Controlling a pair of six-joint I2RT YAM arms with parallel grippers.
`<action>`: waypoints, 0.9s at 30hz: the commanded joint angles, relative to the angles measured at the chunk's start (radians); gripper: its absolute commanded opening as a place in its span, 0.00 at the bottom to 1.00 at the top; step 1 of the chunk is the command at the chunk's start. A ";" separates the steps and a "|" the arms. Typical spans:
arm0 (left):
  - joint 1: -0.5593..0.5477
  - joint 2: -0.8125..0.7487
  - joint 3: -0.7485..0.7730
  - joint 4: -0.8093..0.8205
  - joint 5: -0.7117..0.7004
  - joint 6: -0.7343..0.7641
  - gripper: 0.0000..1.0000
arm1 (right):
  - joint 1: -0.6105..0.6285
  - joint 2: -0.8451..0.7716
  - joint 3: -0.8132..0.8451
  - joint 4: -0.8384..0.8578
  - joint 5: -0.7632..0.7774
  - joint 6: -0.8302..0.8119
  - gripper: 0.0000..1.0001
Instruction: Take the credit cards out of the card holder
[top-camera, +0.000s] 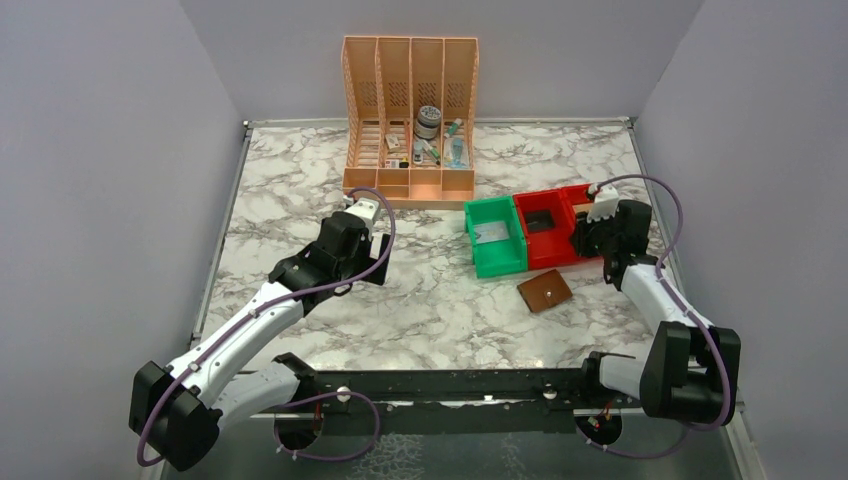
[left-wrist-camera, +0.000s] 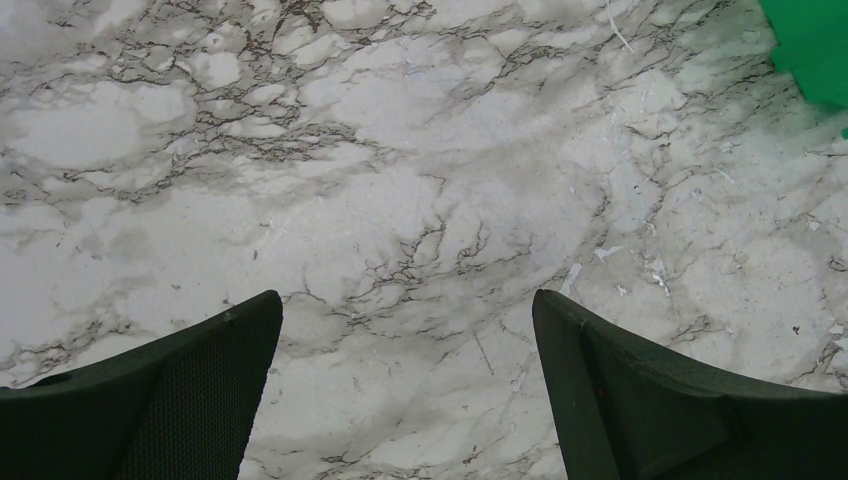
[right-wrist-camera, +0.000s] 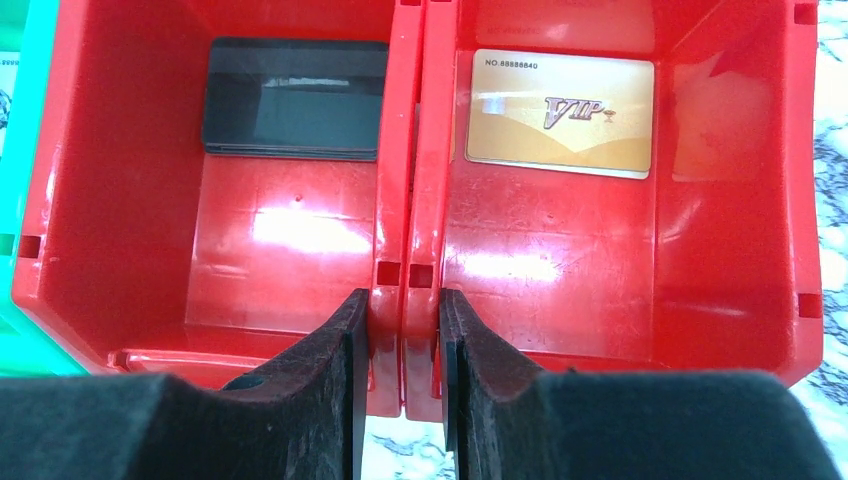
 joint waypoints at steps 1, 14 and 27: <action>0.006 -0.011 0.006 0.016 0.022 0.006 0.99 | 0.014 -0.015 0.045 0.032 -0.097 0.037 0.19; 0.007 0.000 0.008 0.016 0.016 0.006 0.99 | 0.134 0.028 0.090 -0.025 -0.044 0.207 0.19; 0.012 0.016 0.009 0.015 0.011 0.001 0.99 | 0.377 0.092 0.113 -0.030 0.138 0.484 0.18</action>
